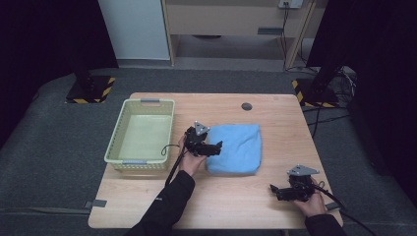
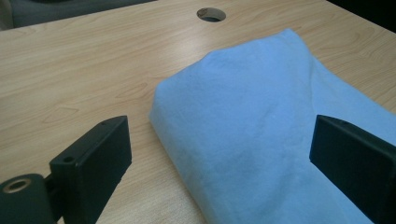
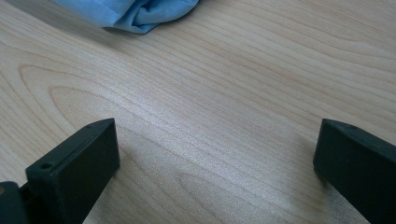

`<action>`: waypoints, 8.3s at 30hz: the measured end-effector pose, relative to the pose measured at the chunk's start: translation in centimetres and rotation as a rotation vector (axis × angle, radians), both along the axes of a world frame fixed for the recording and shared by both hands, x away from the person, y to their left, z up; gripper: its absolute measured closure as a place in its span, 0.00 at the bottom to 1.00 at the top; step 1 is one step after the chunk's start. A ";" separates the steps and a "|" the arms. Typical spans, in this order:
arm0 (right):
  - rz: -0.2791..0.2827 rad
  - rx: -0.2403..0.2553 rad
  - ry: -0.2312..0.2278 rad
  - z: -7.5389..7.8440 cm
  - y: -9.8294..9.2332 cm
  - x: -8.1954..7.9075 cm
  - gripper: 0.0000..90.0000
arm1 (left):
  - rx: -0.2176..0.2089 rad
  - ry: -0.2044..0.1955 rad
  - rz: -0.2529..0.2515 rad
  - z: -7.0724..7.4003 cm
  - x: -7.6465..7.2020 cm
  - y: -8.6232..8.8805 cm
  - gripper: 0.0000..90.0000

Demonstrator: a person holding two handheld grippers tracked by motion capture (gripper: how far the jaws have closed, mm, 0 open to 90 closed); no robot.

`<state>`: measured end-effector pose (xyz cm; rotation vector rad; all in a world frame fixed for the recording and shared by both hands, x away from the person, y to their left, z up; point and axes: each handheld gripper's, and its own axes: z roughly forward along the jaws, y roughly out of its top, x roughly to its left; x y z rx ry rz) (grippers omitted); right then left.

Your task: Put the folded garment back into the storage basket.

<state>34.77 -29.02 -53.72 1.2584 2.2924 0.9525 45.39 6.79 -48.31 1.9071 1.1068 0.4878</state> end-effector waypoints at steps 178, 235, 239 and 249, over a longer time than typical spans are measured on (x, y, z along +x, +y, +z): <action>0.003 0.000 0.000 0.0 0.0 -0.1 0.00 | -0.081 -0.105 0.121 12.2 -6.0 15.9 0.81; 0.003 0.000 0.000 0.0 -0.1 -0.1 0.00 | -0.083 -0.042 0.308 11.8 -5.1 25.1 0.80; 0.003 0.000 0.000 0.0 -0.1 -0.1 0.00 | -0.069 -0.024 0.306 11.2 -4.7 25.0 0.80; 0.002 0.000 0.000 0.0 -0.1 -0.1 0.00 | -0.041 0.010 0.309 9.8 -3.8 25.0 0.80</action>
